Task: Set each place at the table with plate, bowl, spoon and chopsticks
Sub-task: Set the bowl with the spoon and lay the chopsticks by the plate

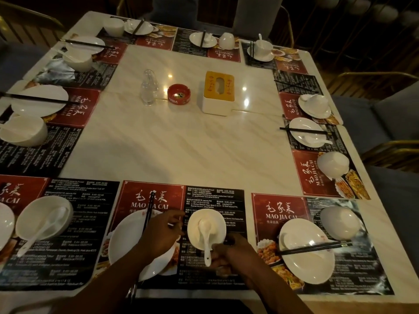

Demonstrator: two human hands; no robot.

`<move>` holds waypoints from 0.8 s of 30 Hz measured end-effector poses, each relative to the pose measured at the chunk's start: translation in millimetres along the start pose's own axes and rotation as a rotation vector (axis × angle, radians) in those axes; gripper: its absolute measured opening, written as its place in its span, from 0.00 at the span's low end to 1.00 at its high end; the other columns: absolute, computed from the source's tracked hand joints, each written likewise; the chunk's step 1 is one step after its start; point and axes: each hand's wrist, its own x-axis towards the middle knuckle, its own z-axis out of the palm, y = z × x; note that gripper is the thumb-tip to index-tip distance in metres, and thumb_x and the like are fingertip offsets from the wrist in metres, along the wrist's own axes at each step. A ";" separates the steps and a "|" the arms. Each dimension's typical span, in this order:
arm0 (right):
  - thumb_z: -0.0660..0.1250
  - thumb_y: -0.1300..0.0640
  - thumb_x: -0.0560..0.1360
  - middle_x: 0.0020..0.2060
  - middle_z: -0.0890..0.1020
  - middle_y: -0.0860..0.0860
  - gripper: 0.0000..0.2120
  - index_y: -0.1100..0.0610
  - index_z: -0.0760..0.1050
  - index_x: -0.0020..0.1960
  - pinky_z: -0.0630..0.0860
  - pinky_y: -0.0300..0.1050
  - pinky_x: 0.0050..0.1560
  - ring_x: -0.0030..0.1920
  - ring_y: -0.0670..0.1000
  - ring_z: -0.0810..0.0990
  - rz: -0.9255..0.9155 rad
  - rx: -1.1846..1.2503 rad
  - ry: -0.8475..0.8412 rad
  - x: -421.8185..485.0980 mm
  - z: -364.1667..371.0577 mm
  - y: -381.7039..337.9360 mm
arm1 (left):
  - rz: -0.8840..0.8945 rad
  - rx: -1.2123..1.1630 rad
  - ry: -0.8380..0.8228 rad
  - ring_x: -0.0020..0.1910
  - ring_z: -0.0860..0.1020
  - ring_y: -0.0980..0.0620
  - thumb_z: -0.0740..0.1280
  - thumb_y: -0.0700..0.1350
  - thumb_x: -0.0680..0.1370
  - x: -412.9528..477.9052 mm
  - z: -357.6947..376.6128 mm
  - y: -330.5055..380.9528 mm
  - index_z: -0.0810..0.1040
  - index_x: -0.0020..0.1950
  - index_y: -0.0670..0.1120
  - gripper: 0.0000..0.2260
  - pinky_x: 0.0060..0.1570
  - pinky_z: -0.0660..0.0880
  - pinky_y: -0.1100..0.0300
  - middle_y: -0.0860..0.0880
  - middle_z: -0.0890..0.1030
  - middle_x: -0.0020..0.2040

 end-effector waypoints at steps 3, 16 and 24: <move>0.72 0.60 0.76 0.44 0.87 0.60 0.17 0.55 0.71 0.62 0.78 0.45 0.37 0.38 0.54 0.84 -0.005 0.054 0.057 -0.1 -18.1 -4.1 | 0.072 0.131 0.033 0.45 0.83 0.58 0.67 0.39 0.80 5.4 -2.7 10.0 0.81 0.60 0.52 0.12 0.50 0.81 0.56 0.54 0.83 0.49; 0.68 0.64 0.75 0.43 0.86 0.59 0.05 0.59 0.82 0.49 0.80 0.47 0.38 0.45 0.59 0.86 -0.147 0.105 0.414 -12.3 -146.4 -23.9 | 0.287 0.165 0.048 0.46 0.80 0.66 0.68 0.41 0.79 37.8 62.1 102.3 0.81 0.57 0.54 0.10 0.47 0.75 0.72 0.62 0.81 0.48; 0.69 0.60 0.77 0.40 0.87 0.52 0.03 0.55 0.79 0.50 0.83 0.48 0.40 0.39 0.49 0.86 -0.284 -0.115 0.539 -9.3 -232.3 -14.0 | 0.294 0.231 -0.031 0.46 0.81 0.61 0.69 0.42 0.78 46.0 149.7 132.6 0.81 0.58 0.53 0.10 0.51 0.79 0.62 0.58 0.82 0.48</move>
